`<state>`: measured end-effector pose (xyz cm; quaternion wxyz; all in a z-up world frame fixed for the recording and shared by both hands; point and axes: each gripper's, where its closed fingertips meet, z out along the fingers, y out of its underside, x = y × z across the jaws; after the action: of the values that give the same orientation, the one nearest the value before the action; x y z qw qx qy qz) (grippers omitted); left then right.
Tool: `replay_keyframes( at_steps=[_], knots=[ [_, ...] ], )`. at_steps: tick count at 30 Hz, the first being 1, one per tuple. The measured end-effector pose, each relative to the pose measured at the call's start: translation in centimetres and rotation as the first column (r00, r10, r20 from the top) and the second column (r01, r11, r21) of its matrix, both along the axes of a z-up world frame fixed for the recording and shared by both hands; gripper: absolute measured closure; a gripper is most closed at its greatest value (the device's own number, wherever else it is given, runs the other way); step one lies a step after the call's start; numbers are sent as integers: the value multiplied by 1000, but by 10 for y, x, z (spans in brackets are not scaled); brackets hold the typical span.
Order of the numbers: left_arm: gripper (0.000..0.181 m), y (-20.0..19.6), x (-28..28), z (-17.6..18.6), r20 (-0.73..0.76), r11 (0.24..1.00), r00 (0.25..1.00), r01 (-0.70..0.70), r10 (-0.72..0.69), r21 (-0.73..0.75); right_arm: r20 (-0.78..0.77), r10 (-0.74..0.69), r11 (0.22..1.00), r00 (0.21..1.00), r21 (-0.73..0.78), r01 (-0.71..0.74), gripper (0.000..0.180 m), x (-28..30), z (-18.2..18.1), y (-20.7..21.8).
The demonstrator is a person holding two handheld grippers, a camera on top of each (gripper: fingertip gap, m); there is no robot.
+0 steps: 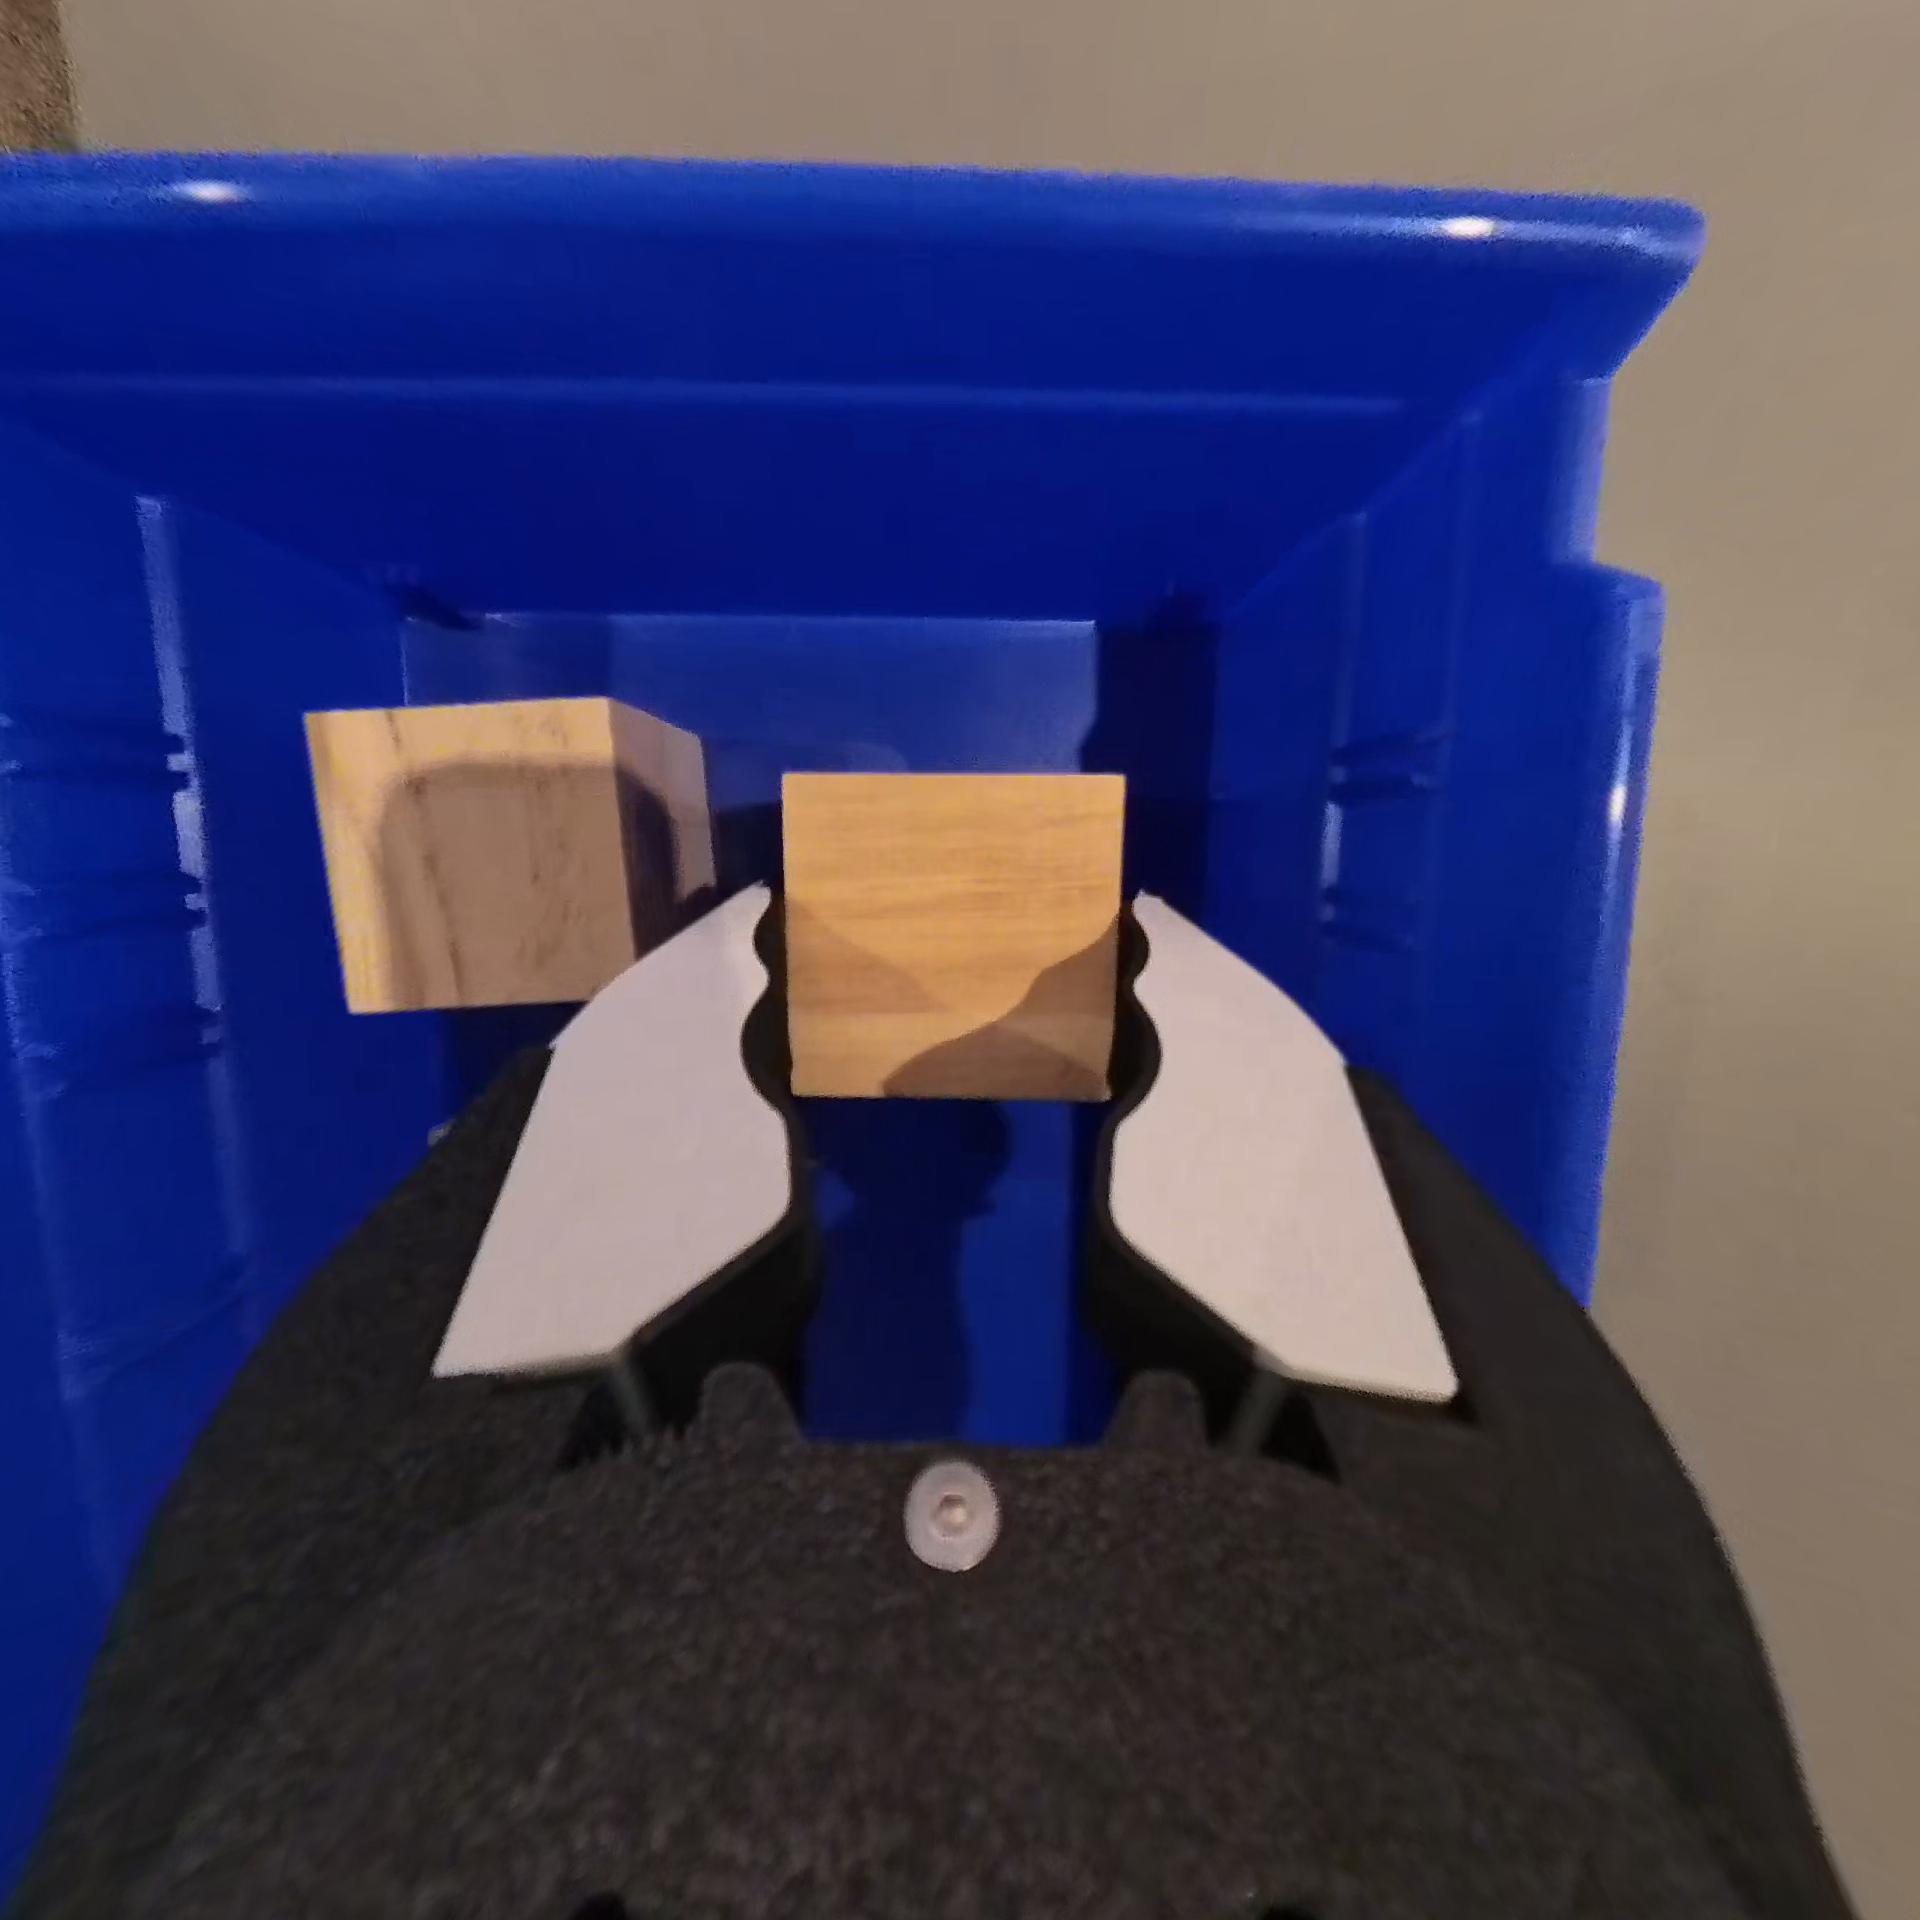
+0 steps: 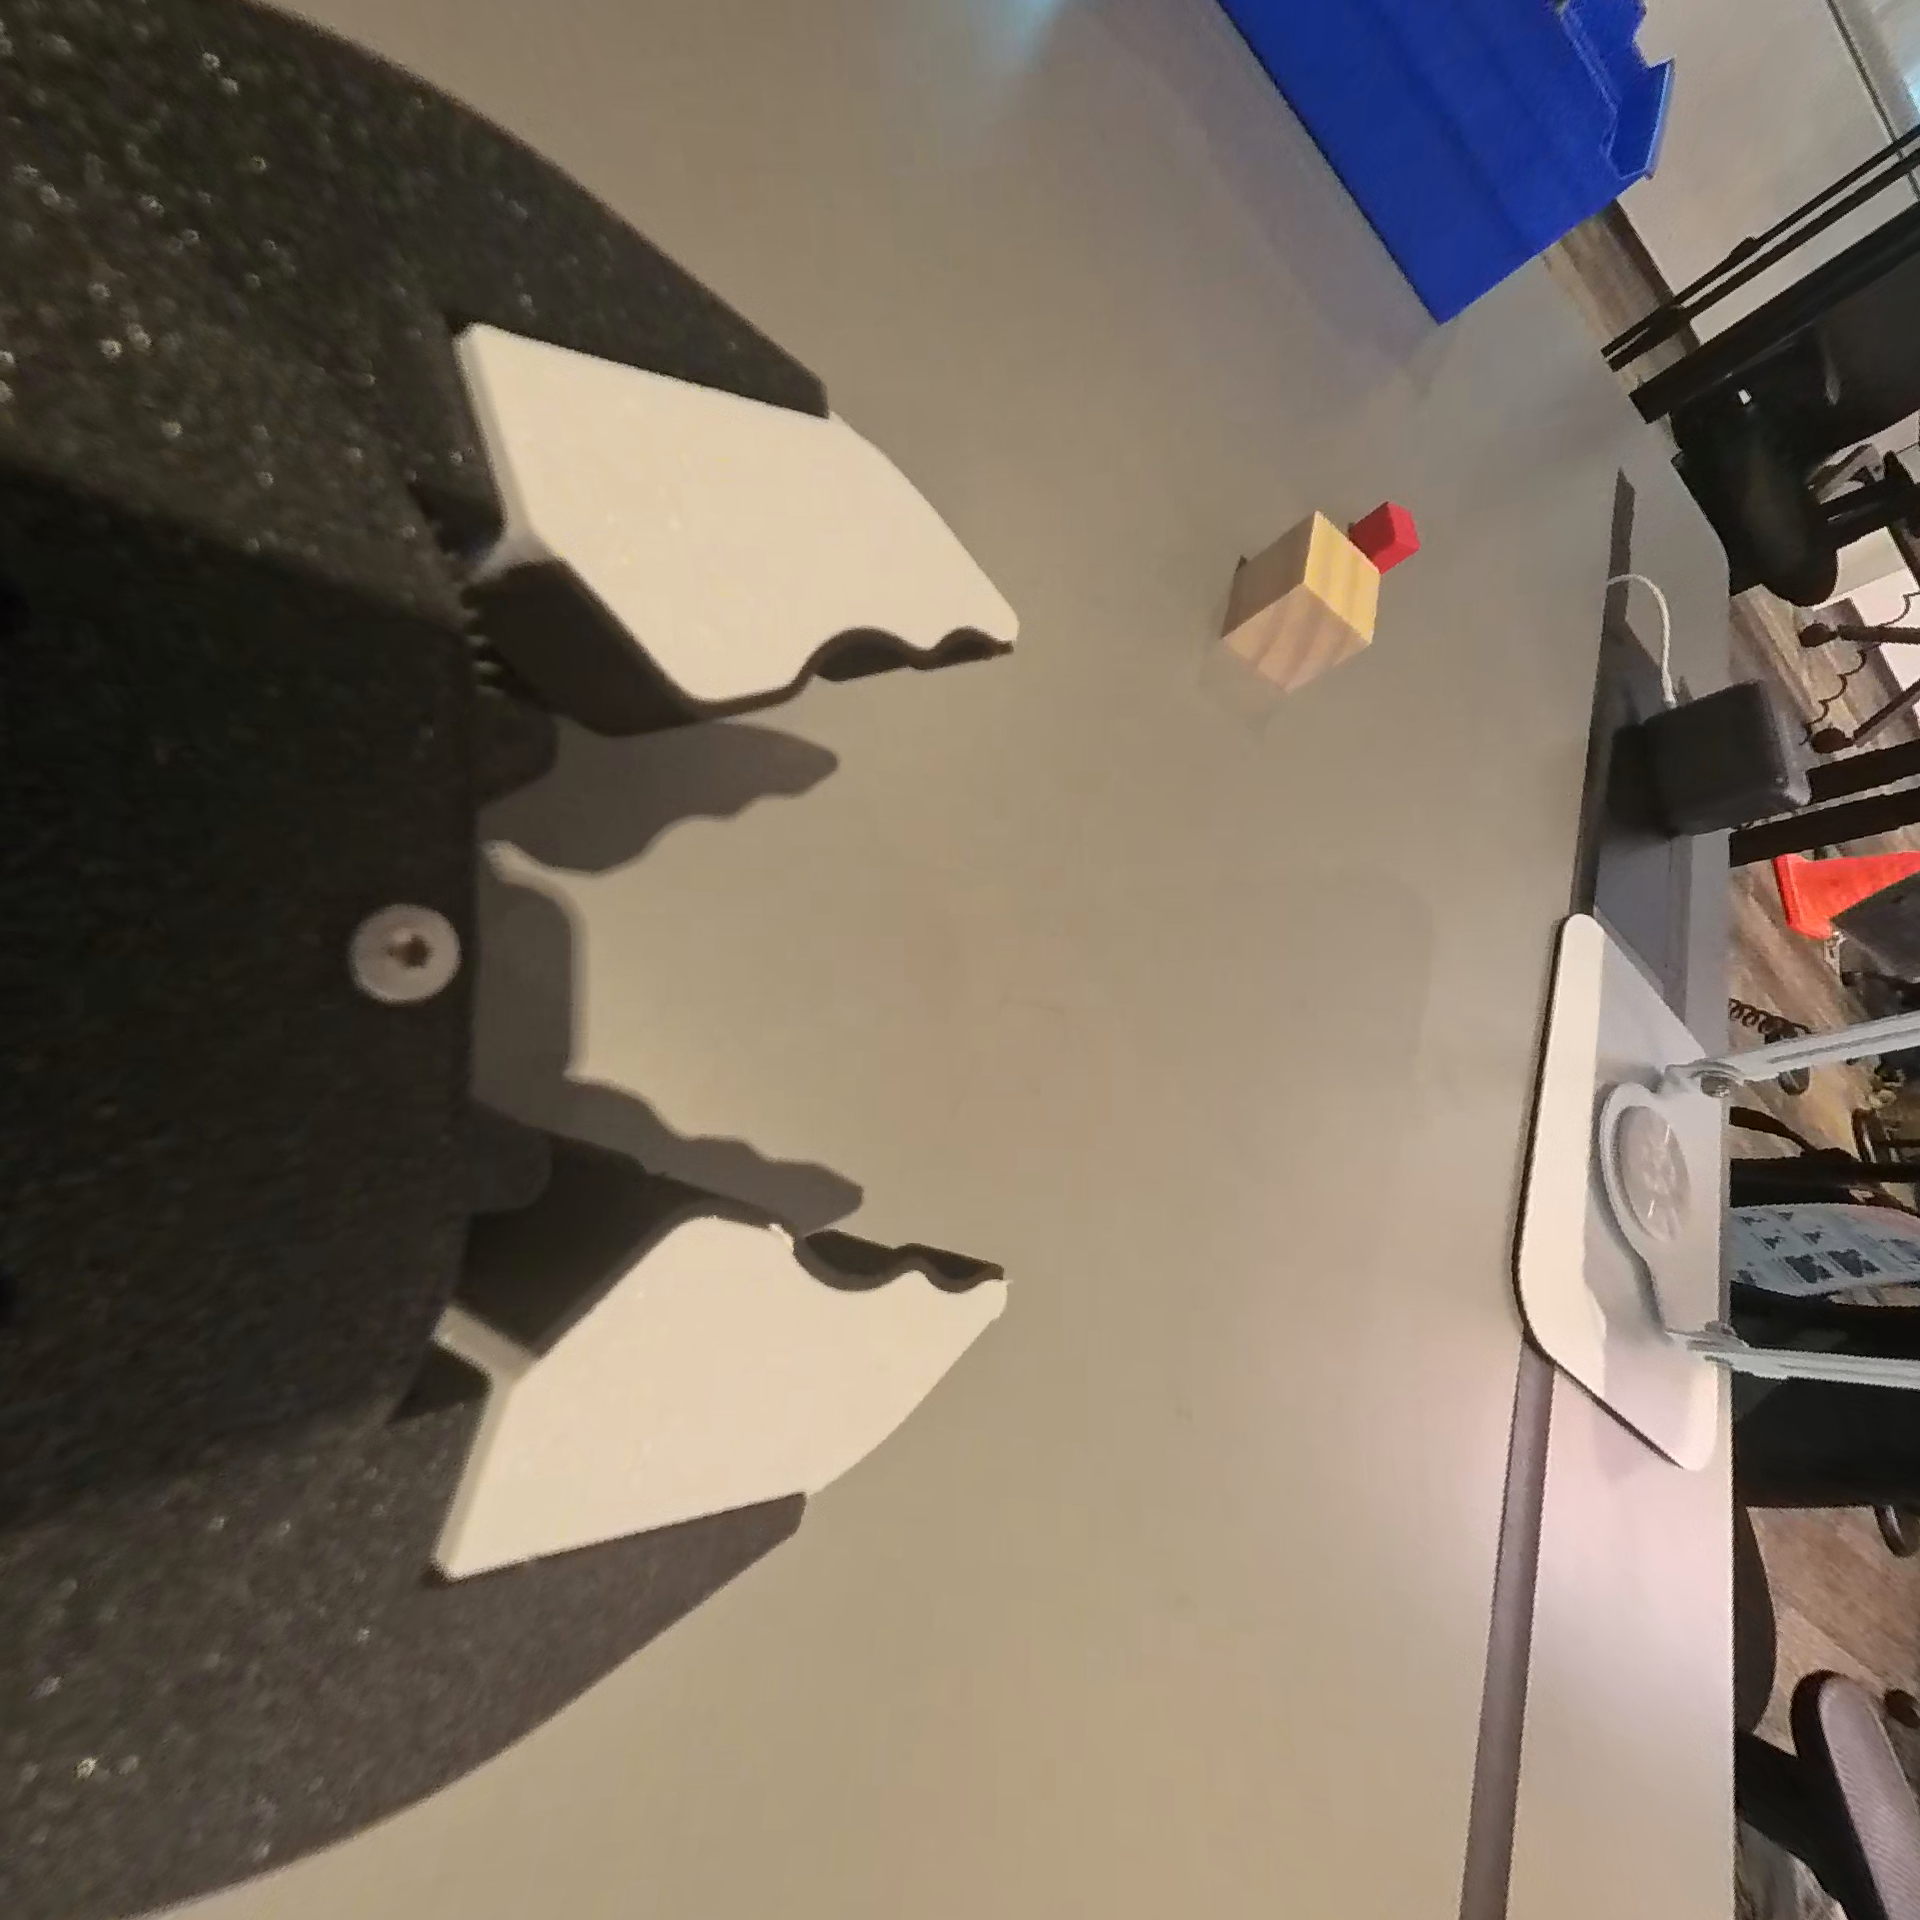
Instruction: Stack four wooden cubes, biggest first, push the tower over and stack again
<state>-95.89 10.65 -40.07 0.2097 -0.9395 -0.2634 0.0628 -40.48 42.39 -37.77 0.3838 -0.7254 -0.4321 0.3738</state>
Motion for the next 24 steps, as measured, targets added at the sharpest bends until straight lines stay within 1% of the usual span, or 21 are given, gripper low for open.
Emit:
replay_keyframes(
  at_steps=[4,15,24],
  knots=[
    [121,0,-1,-5,-19,1000,1000,20,-20,-22,2,2,1000,1000,-3,-2,75,-1,-1,-1],
    [121,7,-1,-15,-37,998,998,53,-53,-18,13,6,1000,1000,-6,-6,76,-2,-3,-2],
    [119,9,-2,-16,-47,998,997,56,-55,21,10,11,1000,1000,-9,-11,76,-6,-2,-4]
  ],
)
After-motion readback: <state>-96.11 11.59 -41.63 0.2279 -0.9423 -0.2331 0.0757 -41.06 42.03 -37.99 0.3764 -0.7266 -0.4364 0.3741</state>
